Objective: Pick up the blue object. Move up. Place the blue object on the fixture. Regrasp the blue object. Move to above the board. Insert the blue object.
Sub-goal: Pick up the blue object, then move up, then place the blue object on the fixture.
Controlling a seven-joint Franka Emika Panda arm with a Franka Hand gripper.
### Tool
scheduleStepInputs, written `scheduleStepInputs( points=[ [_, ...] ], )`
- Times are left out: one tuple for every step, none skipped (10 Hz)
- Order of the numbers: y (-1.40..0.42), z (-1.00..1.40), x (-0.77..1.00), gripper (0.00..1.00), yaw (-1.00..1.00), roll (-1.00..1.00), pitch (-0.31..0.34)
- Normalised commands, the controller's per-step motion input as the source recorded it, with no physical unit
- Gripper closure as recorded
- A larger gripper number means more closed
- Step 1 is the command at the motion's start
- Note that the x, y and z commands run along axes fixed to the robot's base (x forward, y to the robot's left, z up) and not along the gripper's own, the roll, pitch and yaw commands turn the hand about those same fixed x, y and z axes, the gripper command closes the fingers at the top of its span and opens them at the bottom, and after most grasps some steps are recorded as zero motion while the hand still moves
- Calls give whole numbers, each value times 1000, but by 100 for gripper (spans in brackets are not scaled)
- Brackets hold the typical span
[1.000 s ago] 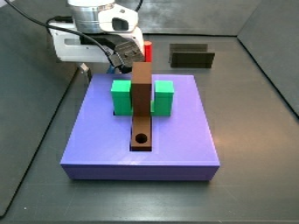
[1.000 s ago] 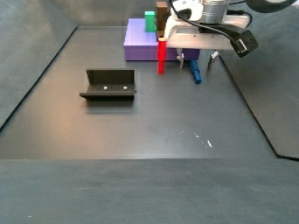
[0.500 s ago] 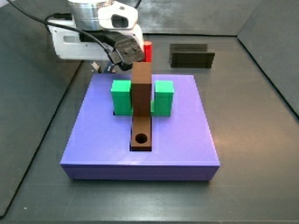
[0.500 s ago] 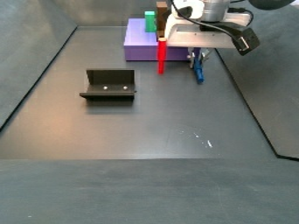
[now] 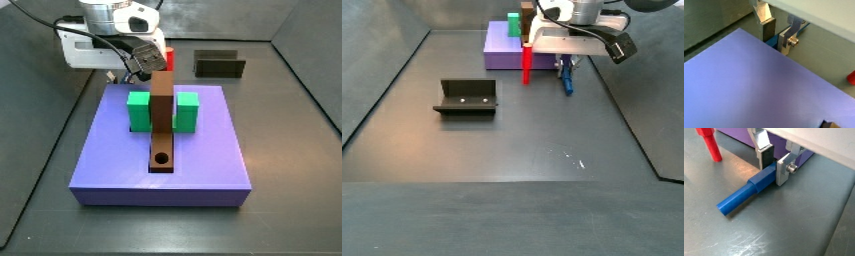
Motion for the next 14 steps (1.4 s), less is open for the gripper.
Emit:
scheduleStepInputs(
  points=[
    [0, 0, 0, 100, 0, 0, 0],
    [0, 0, 0, 100, 0, 0, 0],
    [0, 0, 0, 100, 0, 0, 0],
    [0, 0, 0, 100, 0, 0, 0],
    [0, 0, 0, 100, 0, 0, 0],
    [0, 0, 0, 100, 0, 0, 0],
    [0, 833, 0, 100, 0, 0, 0],
    [-33, 806, -3, 100, 67, -8, -6],
    [-34, 633, -40, 100, 71, -29, 14],
    [-16, 270, -11, 100, 37, -82, 2],
    [0, -17, 0, 100, 0, -40, 0],
    [100, 0, 0, 100, 0, 0, 0],
    [183, 291, 243, 100, -231, -586, 249],
    [226, 363, 186, 100, -34, -1000, 309]
  ],
)
